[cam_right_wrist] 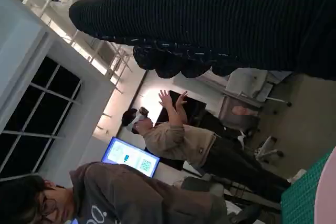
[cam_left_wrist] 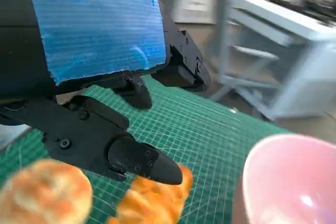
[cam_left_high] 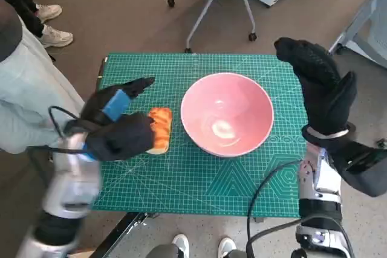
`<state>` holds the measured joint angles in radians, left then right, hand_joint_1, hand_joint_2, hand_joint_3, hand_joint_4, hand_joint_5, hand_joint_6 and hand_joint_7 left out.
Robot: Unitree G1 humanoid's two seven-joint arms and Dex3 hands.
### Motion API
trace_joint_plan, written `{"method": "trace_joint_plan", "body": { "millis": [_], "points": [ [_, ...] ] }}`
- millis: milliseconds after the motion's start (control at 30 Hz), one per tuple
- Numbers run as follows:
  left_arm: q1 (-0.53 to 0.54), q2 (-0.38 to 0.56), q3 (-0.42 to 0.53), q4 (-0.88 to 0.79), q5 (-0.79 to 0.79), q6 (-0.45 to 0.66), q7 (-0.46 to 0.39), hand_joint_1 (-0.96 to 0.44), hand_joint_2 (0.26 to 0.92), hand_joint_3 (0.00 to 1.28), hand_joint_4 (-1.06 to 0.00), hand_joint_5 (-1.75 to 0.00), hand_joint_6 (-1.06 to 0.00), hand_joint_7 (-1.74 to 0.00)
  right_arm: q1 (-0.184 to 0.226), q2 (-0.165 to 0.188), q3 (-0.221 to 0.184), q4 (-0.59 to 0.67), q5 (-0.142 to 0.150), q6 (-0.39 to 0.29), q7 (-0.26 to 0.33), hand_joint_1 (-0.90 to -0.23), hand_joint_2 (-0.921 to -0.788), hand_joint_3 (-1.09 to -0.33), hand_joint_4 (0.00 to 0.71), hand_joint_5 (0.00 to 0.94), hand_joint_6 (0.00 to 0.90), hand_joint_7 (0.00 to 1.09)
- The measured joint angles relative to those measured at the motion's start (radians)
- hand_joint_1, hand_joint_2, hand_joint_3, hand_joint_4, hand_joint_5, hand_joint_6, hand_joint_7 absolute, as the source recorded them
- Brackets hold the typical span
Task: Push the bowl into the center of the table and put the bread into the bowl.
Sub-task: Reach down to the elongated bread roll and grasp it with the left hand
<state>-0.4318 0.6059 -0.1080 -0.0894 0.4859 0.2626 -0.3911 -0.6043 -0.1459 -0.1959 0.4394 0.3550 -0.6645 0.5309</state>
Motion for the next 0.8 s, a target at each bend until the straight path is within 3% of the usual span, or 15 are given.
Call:
{"method": "trace_joint_plan", "body": {
  "millis": [333,800],
  "points": [
    [-0.016,0.112,0.025,0.197,-0.137,-0.337,-0.104,-0.19,0.791,0.01,-0.3,0.0,-0.42,0.0,0.0,0.004,0.002,0.0,-0.003,0.0,-0.011,-0.677,-0.921,-0.755,0.197,0.0,0.1,0.45],
    [-0.074,0.152,-0.009,0.411,-0.104,-0.656,-0.068,-0.16,0.746,0.0,-0.33,-0.01,-0.46,-0.02,0.0,0.008,0.003,-0.001,-0.001,0.0,-0.012,-0.675,-0.921,-0.755,0.197,0.001,0.101,0.44]
  ]
}}
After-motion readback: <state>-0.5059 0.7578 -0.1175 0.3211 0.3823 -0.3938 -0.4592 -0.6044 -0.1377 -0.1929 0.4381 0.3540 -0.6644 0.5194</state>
